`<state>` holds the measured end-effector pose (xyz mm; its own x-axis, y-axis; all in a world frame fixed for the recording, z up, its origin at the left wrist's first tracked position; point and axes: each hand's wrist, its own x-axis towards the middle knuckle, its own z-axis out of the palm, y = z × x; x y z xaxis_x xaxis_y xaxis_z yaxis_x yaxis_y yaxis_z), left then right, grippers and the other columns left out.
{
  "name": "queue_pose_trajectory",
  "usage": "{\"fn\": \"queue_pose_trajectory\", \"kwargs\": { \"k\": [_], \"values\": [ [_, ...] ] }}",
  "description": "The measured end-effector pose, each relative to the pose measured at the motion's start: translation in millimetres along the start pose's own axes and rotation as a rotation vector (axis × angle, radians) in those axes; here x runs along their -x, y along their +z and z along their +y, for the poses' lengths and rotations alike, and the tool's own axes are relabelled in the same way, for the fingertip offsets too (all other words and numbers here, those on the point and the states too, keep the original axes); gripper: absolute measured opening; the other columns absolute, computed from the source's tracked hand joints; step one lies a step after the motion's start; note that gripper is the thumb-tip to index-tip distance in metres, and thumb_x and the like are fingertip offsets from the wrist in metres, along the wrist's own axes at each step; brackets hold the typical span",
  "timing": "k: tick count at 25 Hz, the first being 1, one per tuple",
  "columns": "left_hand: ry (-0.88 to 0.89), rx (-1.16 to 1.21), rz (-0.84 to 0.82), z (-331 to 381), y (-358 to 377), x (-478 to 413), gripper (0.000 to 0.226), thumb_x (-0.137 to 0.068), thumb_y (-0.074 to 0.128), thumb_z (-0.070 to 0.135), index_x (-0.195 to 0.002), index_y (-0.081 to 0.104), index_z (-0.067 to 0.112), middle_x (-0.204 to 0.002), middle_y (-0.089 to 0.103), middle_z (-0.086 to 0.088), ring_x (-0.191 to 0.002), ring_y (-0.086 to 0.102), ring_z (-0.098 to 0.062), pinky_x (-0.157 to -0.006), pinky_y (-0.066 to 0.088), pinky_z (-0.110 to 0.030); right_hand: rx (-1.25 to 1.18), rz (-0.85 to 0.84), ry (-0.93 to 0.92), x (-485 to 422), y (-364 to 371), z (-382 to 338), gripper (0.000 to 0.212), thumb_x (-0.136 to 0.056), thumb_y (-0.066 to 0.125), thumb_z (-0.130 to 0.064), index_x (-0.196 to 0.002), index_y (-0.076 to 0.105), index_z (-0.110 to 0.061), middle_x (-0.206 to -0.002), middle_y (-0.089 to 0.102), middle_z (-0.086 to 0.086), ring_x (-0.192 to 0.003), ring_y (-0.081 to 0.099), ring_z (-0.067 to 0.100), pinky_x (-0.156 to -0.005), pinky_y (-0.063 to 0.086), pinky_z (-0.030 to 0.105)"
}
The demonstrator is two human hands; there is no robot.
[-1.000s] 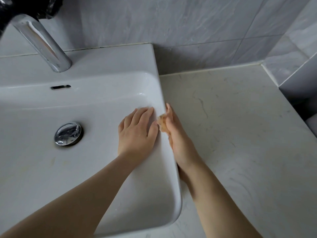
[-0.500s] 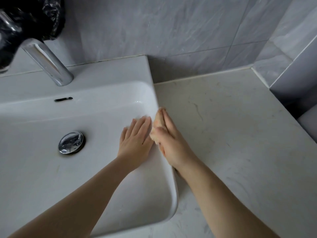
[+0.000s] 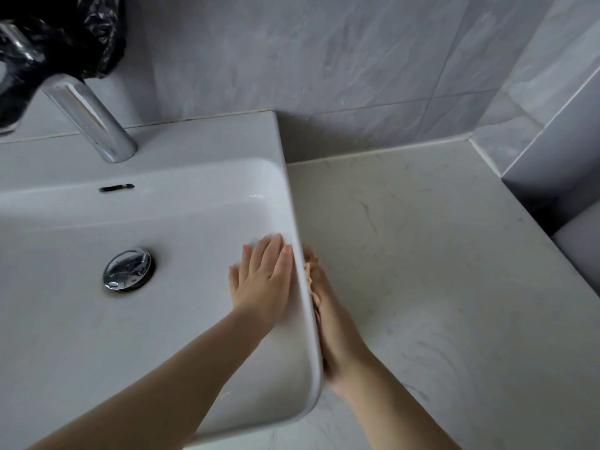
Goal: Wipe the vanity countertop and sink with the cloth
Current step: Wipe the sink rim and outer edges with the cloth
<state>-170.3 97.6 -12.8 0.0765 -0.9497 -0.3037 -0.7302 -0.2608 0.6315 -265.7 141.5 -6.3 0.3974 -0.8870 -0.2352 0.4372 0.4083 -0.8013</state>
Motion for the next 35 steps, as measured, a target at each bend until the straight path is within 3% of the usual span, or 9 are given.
{"fn": "queue_pose_trajectory", "kwargs": {
  "k": [4,8,16,18,23,28,30,33,35],
  "values": [
    [0.001,-0.039,-0.027,0.3,1.2,4.0,0.048,-0.099,0.009,0.036,-0.147,0.010,0.032,-0.154,0.003,0.018,-0.141,-0.013,-0.005,-0.114,-0.010,-0.031,0.139,0.047,-0.222,-60.6,-12.4,-25.9,0.045,-0.102,0.029,-0.029,-0.147,0.022,-0.026,-0.127,0.047,-0.008,-0.114,0.049,0.004,-0.096,0.039,0.011],
    [0.010,-0.017,-0.015,1.8,-1.5,6.8,0.048,-0.099,0.010,0.037,-0.147,0.009,0.034,-0.154,0.004,0.019,-0.141,-0.012,-0.005,-0.114,-0.011,-0.031,0.158,0.066,-0.067,-50.4,-17.6,-15.8,0.047,-0.101,0.023,-0.048,-0.111,0.063,-0.026,-0.109,0.070,-0.003,-0.106,0.063,0.007,-0.093,0.046,0.023],
    [-0.012,-0.048,-0.022,3.0,0.2,7.0,0.048,-0.099,0.009,0.037,-0.147,0.009,0.033,-0.155,0.003,0.018,-0.142,-0.011,-0.006,-0.115,-0.009,-0.033,0.063,0.108,-0.089,-36.6,-7.2,-6.9,0.059,-0.094,0.038,-0.053,-0.146,0.028,-0.029,-0.145,0.040,-0.007,-0.133,0.038,0.006,-0.116,0.024,0.033],
    [-0.007,-0.043,-0.023,4.3,-3.3,9.6,0.048,-0.098,0.010,0.038,-0.147,0.013,0.034,-0.155,0.009,0.015,-0.143,-0.005,-0.008,-0.116,-0.005,-0.033,0.122,0.124,-0.137,-40.1,-14.0,-20.7,0.048,-0.097,0.034,-0.050,-0.140,0.039,-0.029,-0.138,0.049,-0.001,-0.129,0.044,0.013,-0.115,0.027,0.036],
    [0.067,-0.016,-0.111,-1.3,-11.8,25.5,0.047,-0.098,0.016,0.044,-0.145,0.019,0.038,-0.146,0.025,0.010,-0.137,0.019,-0.014,-0.114,0.011,-0.032,0.052,0.185,0.029,9.6,-0.1,8.9,0.047,-0.099,0.027,-0.049,-0.103,0.067,-0.025,-0.096,0.074,-0.006,-0.094,0.067,0.007,-0.079,0.052,0.017],
    [0.055,0.140,-0.266,-12.6,-17.3,46.3,0.070,-0.075,0.027,0.072,-0.138,0.031,0.042,-0.144,0.027,0.014,-0.135,0.023,-0.016,-0.112,0.022,-0.043,0.202,0.169,-0.099,17.5,1.9,5.9,0.045,-0.100,0.036,-0.038,-0.143,0.031,-0.028,-0.136,0.051,0.005,-0.111,0.047,0.002,-0.099,0.034,0.018],
    [0.073,0.083,-0.348,-16.4,-20.0,57.2,0.058,-0.086,0.027,0.066,-0.141,0.022,0.048,-0.147,0.020,0.019,-0.138,0.016,-0.011,-0.114,0.016,-0.041,0.153,0.166,-0.106,12.7,-0.2,-1.9,0.039,-0.098,0.036,-0.042,-0.134,0.048,-0.030,-0.124,0.059,0.013,-0.111,0.054,0.012,-0.102,0.039,0.028],
    [0.138,-0.018,-0.401,-24.0,-22.5,64.2,0.056,-0.095,0.033,0.047,-0.146,0.011,0.038,-0.152,0.012,0.015,-0.140,0.008,-0.008,-0.114,0.007,-0.029,0.058,0.229,-0.014,15.7,2.5,16.4,0.048,-0.095,0.032,-0.052,-0.086,0.075,-0.034,-0.087,0.074,-0.007,-0.090,0.067,0.009,-0.083,0.050,0.025],
    [0.174,-0.066,-0.411,-25.2,-23.8,66.2,0.058,-0.096,0.036,0.045,-0.147,0.010,0.036,-0.153,0.011,0.014,-0.141,0.007,-0.009,-0.114,0.006,-0.028,0.084,0.334,0.017,39.0,5.1,37.0,0.049,-0.095,0.028,-0.057,-0.094,0.072,-0.035,-0.087,0.074,-0.013,-0.087,0.067,0.003,-0.078,0.052,0.023]
  ]
}}
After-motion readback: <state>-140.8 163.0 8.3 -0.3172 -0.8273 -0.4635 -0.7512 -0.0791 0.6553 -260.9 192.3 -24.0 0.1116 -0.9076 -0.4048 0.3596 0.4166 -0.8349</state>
